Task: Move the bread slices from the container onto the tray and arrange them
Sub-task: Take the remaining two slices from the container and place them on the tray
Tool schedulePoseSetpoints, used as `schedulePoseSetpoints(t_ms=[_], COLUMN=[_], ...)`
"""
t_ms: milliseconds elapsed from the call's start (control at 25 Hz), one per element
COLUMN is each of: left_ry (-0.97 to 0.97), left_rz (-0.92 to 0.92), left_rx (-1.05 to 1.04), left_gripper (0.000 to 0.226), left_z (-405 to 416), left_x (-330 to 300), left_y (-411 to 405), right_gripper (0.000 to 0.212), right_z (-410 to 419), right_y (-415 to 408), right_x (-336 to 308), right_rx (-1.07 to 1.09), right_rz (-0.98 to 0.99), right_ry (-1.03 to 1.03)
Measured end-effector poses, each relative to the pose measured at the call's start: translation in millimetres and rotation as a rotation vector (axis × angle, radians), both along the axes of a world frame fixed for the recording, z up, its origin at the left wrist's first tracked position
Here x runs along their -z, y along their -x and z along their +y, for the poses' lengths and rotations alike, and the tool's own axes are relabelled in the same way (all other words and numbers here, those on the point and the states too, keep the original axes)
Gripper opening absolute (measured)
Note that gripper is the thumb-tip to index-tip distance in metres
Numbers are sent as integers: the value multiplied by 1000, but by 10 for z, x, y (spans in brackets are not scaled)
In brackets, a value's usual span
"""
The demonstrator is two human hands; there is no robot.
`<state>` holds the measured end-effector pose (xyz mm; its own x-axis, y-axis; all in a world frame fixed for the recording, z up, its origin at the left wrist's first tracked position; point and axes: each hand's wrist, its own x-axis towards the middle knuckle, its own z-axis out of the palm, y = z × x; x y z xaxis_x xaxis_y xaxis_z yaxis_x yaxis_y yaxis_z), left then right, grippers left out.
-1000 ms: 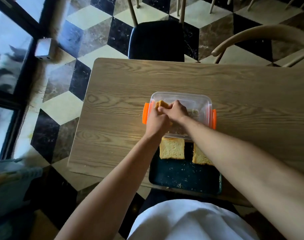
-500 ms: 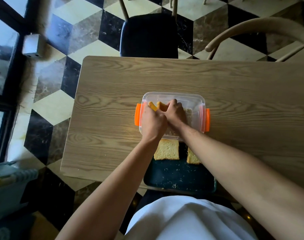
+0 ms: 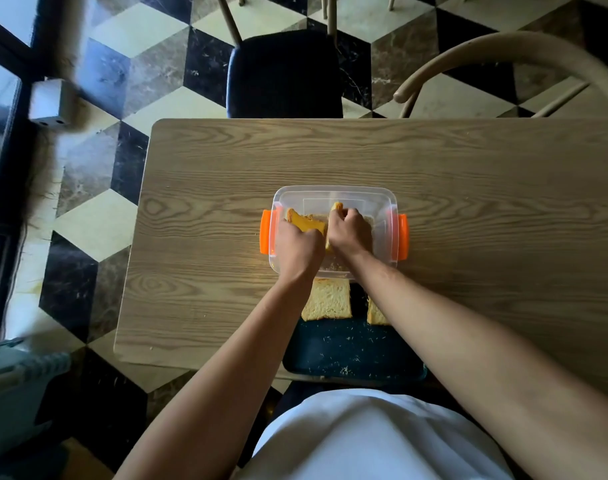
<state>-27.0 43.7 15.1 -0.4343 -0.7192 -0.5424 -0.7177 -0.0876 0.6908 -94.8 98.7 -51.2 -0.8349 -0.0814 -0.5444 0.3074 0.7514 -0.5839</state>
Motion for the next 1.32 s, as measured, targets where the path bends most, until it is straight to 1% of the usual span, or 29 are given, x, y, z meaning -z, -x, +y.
schedulePoseSetpoints(t_ms=[120, 200, 320, 401, 441, 481, 561, 601, 761, 841, 961, 1081, 1162, 1282, 1322], left_ry=[-61, -50, -42, -119, -205, -339, -650, -731, -872, -945, -1020, -1000, -934, -800, -739], left_rz=[-24, -43, -23, 12, 30, 42, 61, 65, 83, 50, 56, 47, 14, -54, -86], left_rx=[-37, -39, -14, -35, -84, -179, -426, -513, -750, -871, -1009, -1012, -910, -711, -639], left_gripper=[31, 28, 24, 19, 17, 19, 27, 30, 32, 39, 41, 41, 36, 9, 8], left_z=[-28, -36, -16, -16, -33, -53, -99, -118, -215, -258, -250, -203, -163, -111, -104], left_x=[26, 49, 64, 79, 84, 81, 58, 36, -2, 50, 144, 270, 329, 369, 406], left_y=[0, 2, -18, -24, -12, 5, 38, 46, 123, 199, 292, 322, 334, 344, 338], right_gripper=[51, 52, 54, 55, 56, 55, 52, 51, 43, 44, 44, 42, 43, 46, 46], right_z=[-4, -13, -10, -12, -17, -21, -22, -14, 62, 84, 109, 144, 165, 187, 190], right_y=[11, 27, 32, 7, -12, -23, -1, 32, 162, 170, 154, 162, 170, 177, 179], right_x=[11, 2, 7, 18, 22, 19, 6, -4, -24, -17, -12, 13, 29, 47, 50], right_rx=[-8, -4, 0, -10, -16, -20, -20, -18, -23, -18, -6, -29, -45, -84, -102], right_rz=[-33, -52, -69, -77, -78, -75, -64, -59, -68, -84, -114, -158, -163, -163, -157], right_ry=[4, 11, 28, 42, 41, 35, 28, 32, 41, 43, 46, 52, 53, 54, 48])
